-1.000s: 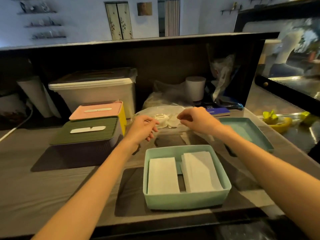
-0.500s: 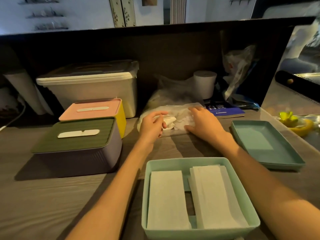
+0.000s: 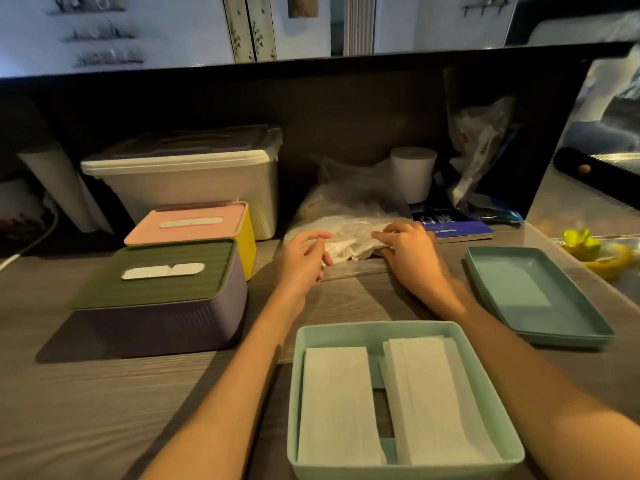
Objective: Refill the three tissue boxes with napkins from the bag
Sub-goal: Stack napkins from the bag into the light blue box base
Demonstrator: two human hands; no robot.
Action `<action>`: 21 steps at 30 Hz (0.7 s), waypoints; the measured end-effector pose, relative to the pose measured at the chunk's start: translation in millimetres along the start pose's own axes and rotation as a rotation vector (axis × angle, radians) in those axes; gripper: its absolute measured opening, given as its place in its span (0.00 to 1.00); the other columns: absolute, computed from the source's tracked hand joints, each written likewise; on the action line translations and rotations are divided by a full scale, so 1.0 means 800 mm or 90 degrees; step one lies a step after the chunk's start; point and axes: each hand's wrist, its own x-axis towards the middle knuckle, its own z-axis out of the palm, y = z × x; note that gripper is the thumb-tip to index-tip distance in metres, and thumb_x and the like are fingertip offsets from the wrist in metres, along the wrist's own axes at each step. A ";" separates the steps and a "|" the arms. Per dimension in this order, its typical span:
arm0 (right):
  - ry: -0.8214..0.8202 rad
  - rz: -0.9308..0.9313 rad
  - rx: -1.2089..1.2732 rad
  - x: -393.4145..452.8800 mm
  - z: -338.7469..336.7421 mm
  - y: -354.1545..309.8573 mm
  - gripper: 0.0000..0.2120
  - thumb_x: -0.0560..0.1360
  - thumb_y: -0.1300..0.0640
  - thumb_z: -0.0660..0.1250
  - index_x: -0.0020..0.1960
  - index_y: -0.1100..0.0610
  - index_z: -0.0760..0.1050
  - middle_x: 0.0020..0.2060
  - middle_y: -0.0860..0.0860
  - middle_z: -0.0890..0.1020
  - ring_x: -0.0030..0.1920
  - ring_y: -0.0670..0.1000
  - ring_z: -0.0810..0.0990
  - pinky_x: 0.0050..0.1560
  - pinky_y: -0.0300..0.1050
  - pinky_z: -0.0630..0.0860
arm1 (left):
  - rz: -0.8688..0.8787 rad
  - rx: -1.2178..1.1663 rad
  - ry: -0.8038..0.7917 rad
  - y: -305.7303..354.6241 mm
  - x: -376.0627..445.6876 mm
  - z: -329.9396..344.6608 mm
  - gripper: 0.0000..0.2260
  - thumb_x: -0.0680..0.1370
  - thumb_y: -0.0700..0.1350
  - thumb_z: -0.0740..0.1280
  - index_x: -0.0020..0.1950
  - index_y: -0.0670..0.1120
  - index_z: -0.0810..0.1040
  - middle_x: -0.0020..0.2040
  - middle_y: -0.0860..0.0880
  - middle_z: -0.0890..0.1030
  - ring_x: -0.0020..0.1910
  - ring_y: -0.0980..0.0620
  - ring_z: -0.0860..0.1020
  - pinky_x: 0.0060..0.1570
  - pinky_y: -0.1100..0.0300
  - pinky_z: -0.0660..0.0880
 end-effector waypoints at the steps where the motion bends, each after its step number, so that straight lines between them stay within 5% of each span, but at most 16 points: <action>1: 0.007 -0.011 0.014 0.001 0.001 0.002 0.15 0.81 0.56 0.68 0.66 0.50 0.81 0.63 0.53 0.81 0.65 0.58 0.73 0.63 0.55 0.68 | 0.001 -0.001 0.001 0.000 0.000 -0.001 0.09 0.84 0.42 0.61 0.58 0.50 0.81 0.37 0.48 0.79 0.27 0.56 0.69 0.22 0.66 0.64; 6: 0.086 -0.135 0.096 -0.002 -0.016 0.004 0.15 0.81 0.58 0.68 0.67 0.53 0.81 0.64 0.54 0.80 0.65 0.57 0.77 0.64 0.54 0.73 | 0.006 -0.015 0.013 -0.002 0.002 -0.003 0.08 0.84 0.43 0.62 0.57 0.49 0.80 0.37 0.48 0.78 0.27 0.56 0.69 0.23 0.66 0.64; 9: 0.131 -0.185 0.221 -0.008 -0.038 -0.005 0.14 0.81 0.62 0.67 0.66 0.56 0.81 0.63 0.49 0.80 0.64 0.47 0.76 0.66 0.42 0.72 | 0.013 -0.032 0.027 0.001 0.001 -0.003 0.08 0.84 0.45 0.62 0.57 0.48 0.80 0.38 0.49 0.78 0.29 0.56 0.70 0.23 0.67 0.64; 15: 0.151 -0.051 0.465 -0.020 -0.073 -0.030 0.07 0.83 0.55 0.66 0.58 0.52 0.82 0.45 0.38 0.82 0.48 0.37 0.79 0.45 0.31 0.74 | -0.033 -0.037 0.030 0.008 0.000 0.007 0.12 0.84 0.54 0.61 0.54 0.49 0.81 0.37 0.48 0.77 0.27 0.56 0.70 0.24 0.64 0.66; 18: 0.144 0.005 0.608 -0.024 -0.086 -0.041 0.07 0.84 0.53 0.64 0.57 0.51 0.81 0.46 0.42 0.83 0.48 0.39 0.81 0.45 0.33 0.78 | -0.023 -0.021 -0.006 0.014 -0.005 0.007 0.14 0.84 0.54 0.60 0.49 0.50 0.82 0.36 0.49 0.76 0.27 0.57 0.70 0.25 0.65 0.68; 21: 0.048 0.132 0.762 -0.025 -0.086 -0.046 0.11 0.84 0.50 0.63 0.62 0.51 0.80 0.50 0.48 0.86 0.51 0.47 0.85 0.46 0.41 0.83 | -0.023 -0.066 -0.029 0.019 -0.012 0.005 0.14 0.82 0.59 0.61 0.49 0.51 0.80 0.41 0.48 0.80 0.37 0.53 0.77 0.35 0.62 0.74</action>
